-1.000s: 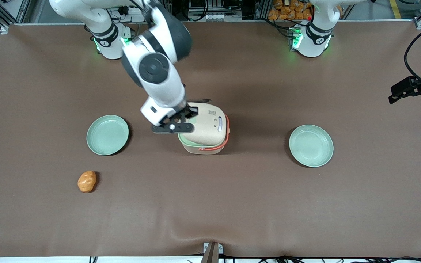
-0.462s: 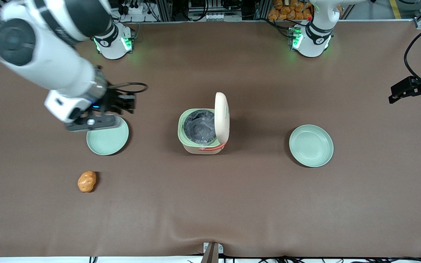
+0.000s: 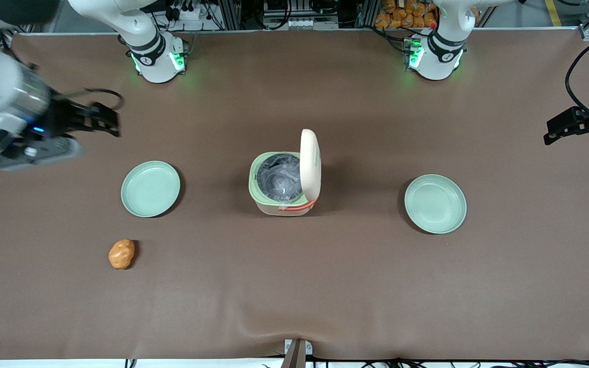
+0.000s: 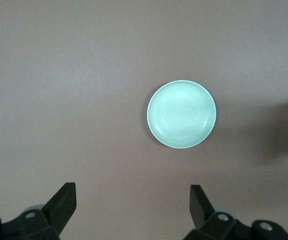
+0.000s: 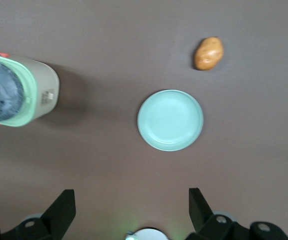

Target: Press rice cooker button with right arm

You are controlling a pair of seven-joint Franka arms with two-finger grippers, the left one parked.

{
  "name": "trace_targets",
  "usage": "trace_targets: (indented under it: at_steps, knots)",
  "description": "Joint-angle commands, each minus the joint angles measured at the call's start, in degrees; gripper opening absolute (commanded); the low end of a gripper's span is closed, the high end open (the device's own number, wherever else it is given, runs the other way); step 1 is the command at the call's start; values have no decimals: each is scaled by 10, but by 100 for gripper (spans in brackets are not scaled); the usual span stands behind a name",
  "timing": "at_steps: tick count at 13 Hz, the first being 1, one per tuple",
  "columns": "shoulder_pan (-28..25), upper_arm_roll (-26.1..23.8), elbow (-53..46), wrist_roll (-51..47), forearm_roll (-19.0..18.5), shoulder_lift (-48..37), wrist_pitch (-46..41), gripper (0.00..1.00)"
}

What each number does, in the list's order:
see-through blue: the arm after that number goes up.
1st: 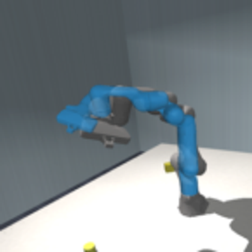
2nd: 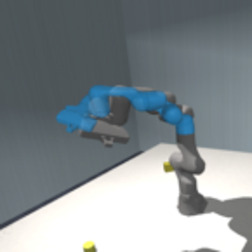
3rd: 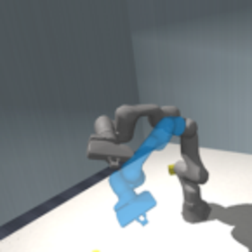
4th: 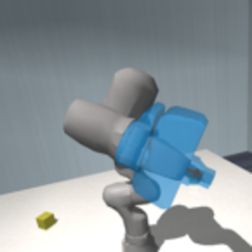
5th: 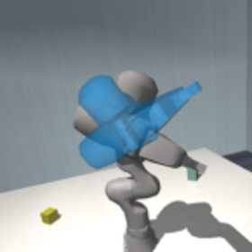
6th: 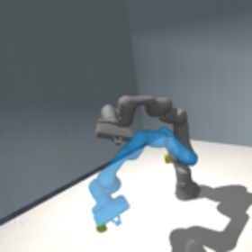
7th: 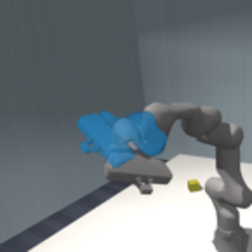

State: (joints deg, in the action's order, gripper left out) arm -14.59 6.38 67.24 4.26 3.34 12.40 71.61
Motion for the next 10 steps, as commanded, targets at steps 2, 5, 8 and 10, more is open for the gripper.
trace_targets:
  at_steps: [2,5,8,10]
  knots:
    - [51,-11,77,58,-33,-67,8,100]
    - [86,-12,210,58,-33,-137,100,100]
    - [94,-11,322,58,-33,-205,179,100]
    - [104,-12,319,58,-34,-203,179,100]
